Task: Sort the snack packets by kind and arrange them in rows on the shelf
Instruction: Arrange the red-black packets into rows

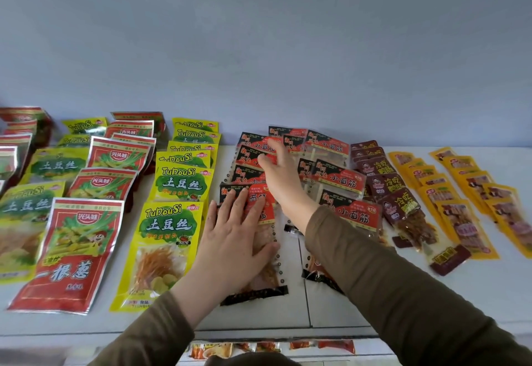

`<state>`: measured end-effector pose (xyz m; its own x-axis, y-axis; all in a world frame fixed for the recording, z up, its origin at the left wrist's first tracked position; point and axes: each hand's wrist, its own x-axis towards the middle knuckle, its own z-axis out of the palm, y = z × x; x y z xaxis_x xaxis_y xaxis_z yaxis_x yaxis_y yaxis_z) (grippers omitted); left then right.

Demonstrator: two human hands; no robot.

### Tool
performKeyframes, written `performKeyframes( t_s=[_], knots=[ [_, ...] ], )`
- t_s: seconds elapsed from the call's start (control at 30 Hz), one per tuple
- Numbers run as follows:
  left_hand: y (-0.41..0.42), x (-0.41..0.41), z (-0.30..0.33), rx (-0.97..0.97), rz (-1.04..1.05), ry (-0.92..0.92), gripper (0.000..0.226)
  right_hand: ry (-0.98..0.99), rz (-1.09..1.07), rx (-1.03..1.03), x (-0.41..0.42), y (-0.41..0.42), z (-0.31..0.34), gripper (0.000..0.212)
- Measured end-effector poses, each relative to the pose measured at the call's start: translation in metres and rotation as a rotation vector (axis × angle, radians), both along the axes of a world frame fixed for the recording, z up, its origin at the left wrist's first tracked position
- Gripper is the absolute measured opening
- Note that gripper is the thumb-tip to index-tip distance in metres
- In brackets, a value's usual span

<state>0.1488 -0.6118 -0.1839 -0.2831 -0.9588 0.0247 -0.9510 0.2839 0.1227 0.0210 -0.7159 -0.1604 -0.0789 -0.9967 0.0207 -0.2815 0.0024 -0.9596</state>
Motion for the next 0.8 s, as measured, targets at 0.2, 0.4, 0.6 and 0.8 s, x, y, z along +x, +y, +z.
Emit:
performKeyframes(
  t_s=[0.2, 0.4, 0.6, 0.8],
  knots=[
    [-0.045, 0.0, 0.013, -0.062, 0.054, 0.033, 0.085, -0.013, 0.039, 0.041, 0.006, -0.004, 0.001, 0.049],
    [-0.079, -0.003, 0.004, 0.011, -0.033, -0.077, 0.086, -0.016, 0.191, 0.138, 0.011, -0.011, 0.004, 0.048],
    [-0.078, -0.006, -0.007, 0.022, -0.004, -0.087, 0.08, -0.119, 0.066, 0.164, 0.0, -0.02, 0.005, 0.049],
    [-0.084, -0.004, -0.006, 0.059, -0.047, -0.004, 0.078, -0.179, -0.058, 0.146, -0.001, -0.029, 0.006, 0.051]
  ],
)
